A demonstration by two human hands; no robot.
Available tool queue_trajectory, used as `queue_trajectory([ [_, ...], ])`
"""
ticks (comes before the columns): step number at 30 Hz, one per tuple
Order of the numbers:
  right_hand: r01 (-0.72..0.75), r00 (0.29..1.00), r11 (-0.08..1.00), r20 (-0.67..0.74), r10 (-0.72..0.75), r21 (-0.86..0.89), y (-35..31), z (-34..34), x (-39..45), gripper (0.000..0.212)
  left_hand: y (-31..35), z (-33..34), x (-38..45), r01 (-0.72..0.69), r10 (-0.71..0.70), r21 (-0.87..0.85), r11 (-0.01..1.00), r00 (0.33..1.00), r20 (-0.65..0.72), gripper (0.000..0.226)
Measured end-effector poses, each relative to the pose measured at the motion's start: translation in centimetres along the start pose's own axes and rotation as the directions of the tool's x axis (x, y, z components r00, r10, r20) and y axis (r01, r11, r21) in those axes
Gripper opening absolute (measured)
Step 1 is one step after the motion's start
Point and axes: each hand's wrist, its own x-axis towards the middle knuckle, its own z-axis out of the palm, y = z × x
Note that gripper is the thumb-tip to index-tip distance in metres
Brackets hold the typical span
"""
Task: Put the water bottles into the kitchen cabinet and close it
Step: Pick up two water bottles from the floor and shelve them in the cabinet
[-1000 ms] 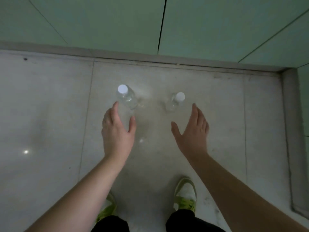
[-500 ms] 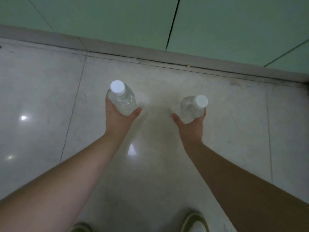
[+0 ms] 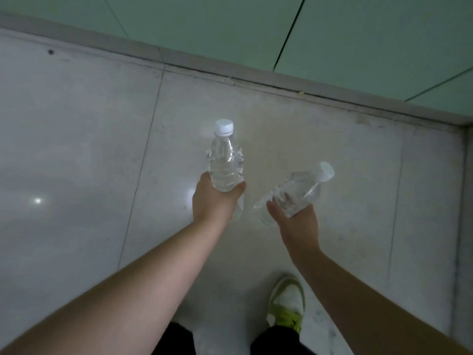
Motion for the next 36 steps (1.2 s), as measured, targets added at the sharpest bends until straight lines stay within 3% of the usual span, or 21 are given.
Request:
queue_trajectory([
  [5,0.003,0.991,1.000,0.137,-0.002,-0.003,-4.7,-5.1,-10.8,0.065,2.4,-7.2,-9.5,0.019,-0.017,-0.021,1.000,0.995,0.097,0.062],
  [10,0.047,0.971,0.999,0.237,-0.044,-0.010,-12.4,-11.7,-19.9,0.074,7.7,-16.1,-18.0,-0.049,0.048,0.001,0.999,0.976,0.211,0.045],
  [14,0.125,0.943,0.992,0.308,-0.129,0.032,-19.6,-17.0,-26.9,0.068,12.7,-22.6,-25.2,-0.098,0.111,-0.060,0.993,0.958,0.265,0.033],
  [16,0.125,0.938,0.988,0.314,-0.147,0.088,-22.9,-19.2,-30.4,0.064,15.2,-25.3,-29.2,-0.057,0.087,-0.115,0.992,0.958,0.274,0.032],
  [18,0.115,0.935,0.984,0.321,-0.153,0.134,-25.8,-21.1,-33.8,0.063,17.4,-27.7,-32.9,0.016,0.042,-0.181,0.983,0.948,0.316,0.042],
  [21,0.111,0.910,0.967,0.368,-0.192,0.230,-29.9,-23.4,-38.1,0.066,20.6,-31.5,-37.8,0.009,0.060,-0.193,0.981,0.936,0.348,0.073],
  [25,0.106,0.853,0.948,0.462,-0.243,0.301,-34.9,-26.2,-42.9,0.061,23.8,-36.0,-44.0,-0.019,0.112,-0.283,0.959,0.942,0.315,0.072],
  [29,0.144,0.796,0.945,0.533,-0.287,0.294,-38.7,-28.2,-46.0,0.083,25.2,-39.0,-48.8,-0.050,0.147,-0.371,0.927,0.960,0.238,0.073],
  [33,0.229,0.657,0.939,0.672,-0.343,0.255,-42.2,-30.0,-47.5,0.064,25.6,-40.8,-51.4,-0.030,0.129,-0.535,0.844,0.980,0.149,0.055],
  [36,0.296,0.565,0.934,0.751,-0.342,0.203,-44.4,-30.2,-48.9,0.068,25.5,-42.5,-52.4,0.016,0.068,-0.670,0.742,0.993,0.099,0.051],
])
